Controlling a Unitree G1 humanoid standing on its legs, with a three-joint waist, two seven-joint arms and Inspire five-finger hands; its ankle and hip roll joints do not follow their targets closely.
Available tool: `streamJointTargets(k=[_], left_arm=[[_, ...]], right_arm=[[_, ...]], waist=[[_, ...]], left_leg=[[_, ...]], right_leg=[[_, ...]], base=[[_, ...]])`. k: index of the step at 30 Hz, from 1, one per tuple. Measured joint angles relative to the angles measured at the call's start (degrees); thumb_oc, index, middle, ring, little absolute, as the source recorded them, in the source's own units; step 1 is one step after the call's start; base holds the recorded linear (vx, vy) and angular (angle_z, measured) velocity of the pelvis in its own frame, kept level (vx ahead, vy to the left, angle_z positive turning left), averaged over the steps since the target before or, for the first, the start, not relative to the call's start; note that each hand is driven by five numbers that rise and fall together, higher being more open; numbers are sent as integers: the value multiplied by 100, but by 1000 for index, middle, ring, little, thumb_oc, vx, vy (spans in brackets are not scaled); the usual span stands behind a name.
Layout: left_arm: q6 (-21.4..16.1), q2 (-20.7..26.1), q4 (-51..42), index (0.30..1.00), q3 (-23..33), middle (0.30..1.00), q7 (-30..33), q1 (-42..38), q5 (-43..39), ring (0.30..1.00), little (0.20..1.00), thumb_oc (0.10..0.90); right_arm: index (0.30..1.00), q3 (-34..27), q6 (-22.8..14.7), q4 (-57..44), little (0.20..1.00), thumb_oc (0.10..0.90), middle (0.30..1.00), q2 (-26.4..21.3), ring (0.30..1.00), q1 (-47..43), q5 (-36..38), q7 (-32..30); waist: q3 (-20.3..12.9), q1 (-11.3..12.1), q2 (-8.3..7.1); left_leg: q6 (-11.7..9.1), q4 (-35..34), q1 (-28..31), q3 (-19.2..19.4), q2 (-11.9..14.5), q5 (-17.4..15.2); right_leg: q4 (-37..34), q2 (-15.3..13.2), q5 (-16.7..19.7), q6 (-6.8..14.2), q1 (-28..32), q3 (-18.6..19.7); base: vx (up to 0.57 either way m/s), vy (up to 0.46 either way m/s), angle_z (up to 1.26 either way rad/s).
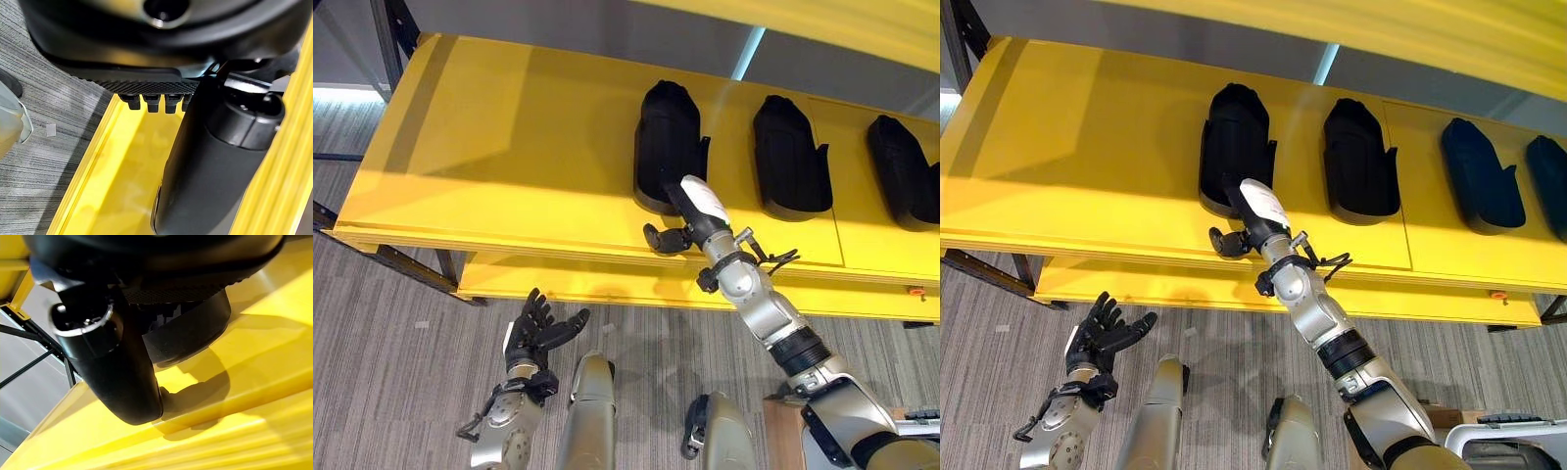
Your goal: Move parts from the plastic box to the shelf.
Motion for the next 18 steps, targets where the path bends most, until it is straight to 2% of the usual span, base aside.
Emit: streamJointTargets(k=[13,18], left_arm=[[0,13,-154,1000,93,1000,-35,28,-4,1000,1000,900],[0,18,-204,1000,111,1000,-67,66,-3,1000,1000,900]], right_arm=[[1000,-78,14,-907,1000,900,1000,-1291,1000,-741,-42,78],[1000,-135,-48,-1142,1000,900,1000,-1476,1000,-1036,-129,60]], waist=[[-14,-9,-22],[-14,-16,-22]], left_leg=[[-21,-8,-126,7,47,14],[-22,-6,-159,15,48,14]], right_leg=[[12,44,42,41,-159,27],[15,45,42,38,-200,42]], base=[[1,-2,-1],[0,0,0]])
